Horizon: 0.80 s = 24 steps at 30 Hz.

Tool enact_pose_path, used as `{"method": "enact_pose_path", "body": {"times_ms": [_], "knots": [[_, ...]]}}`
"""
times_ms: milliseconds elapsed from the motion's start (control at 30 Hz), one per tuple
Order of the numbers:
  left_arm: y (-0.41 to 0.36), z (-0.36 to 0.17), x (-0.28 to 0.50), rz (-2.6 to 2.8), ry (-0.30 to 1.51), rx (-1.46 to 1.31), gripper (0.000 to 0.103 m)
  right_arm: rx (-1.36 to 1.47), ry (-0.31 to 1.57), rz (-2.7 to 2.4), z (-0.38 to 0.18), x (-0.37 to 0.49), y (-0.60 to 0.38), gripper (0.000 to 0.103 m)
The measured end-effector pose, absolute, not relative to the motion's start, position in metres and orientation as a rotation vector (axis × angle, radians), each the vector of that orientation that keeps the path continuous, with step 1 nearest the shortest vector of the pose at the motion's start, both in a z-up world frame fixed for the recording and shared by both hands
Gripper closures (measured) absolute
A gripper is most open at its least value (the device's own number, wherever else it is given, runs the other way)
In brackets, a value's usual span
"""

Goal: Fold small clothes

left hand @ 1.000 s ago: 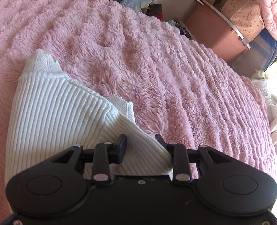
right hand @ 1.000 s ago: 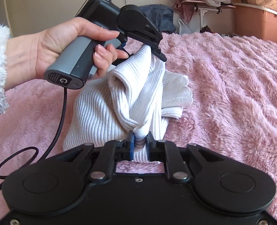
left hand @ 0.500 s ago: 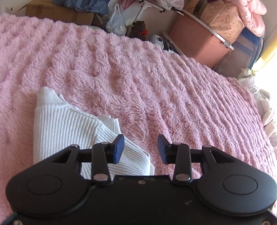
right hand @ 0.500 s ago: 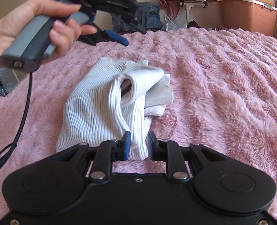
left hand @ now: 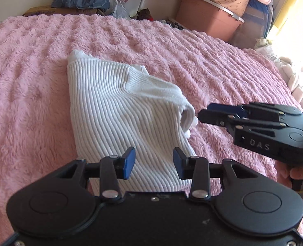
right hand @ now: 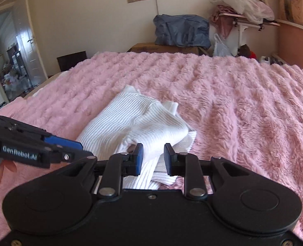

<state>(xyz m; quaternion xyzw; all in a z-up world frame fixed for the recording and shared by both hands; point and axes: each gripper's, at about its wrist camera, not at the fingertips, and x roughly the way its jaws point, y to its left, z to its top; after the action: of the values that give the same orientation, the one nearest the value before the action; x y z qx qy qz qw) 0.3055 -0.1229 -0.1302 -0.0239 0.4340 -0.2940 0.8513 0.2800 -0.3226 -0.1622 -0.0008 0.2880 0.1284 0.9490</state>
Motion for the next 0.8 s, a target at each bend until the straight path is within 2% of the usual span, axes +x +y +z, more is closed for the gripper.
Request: {"method": "enact_pose_path", "body": {"times_ms": [133,200,267,333,400,433,467,667,800], "knots": [[-0.121,-0.147,0.3,-0.623,0.936,-0.074,0.062,-0.144,0.602,0.24,-0.172,0.29,-0.298,0.079],[-0.12,-0.152,0.3,-0.624,0.945,-0.087,0.062,-0.193,0.594,0.205,-0.175,0.295,-0.29,0.074],[-0.12,-0.153,0.299,-0.631,0.95,-0.094,0.061,-0.247,0.568,0.192,-0.177,0.296,-0.284,0.062],[-0.121,-0.154,0.299,-0.637,0.95,-0.099,0.061,-0.288,0.543,0.172,-0.176,0.297,-0.28,0.062],[-0.123,-0.153,0.3,-0.644,0.953,-0.101,0.061,-0.294,0.536,0.171,-0.174,0.296,-0.28,0.066],[-0.123,-0.153,0.3,-0.645,0.954,-0.103,0.061,-0.291,0.557,0.174,-0.174,0.298,-0.281,0.09],[-0.122,-0.151,0.3,-0.647,0.953,-0.107,0.061,-0.279,0.586,0.173,-0.175,0.3,-0.283,0.096],[-0.113,-0.14,0.303,-0.653,0.94,-0.179,0.059,-0.215,0.66,0.122,-0.203,0.295,-0.302,0.097],[-0.116,-0.155,0.309,-0.641,0.996,-0.155,0.058,-0.196,0.664,0.126,-0.221,0.293,-0.303,0.097]]}}
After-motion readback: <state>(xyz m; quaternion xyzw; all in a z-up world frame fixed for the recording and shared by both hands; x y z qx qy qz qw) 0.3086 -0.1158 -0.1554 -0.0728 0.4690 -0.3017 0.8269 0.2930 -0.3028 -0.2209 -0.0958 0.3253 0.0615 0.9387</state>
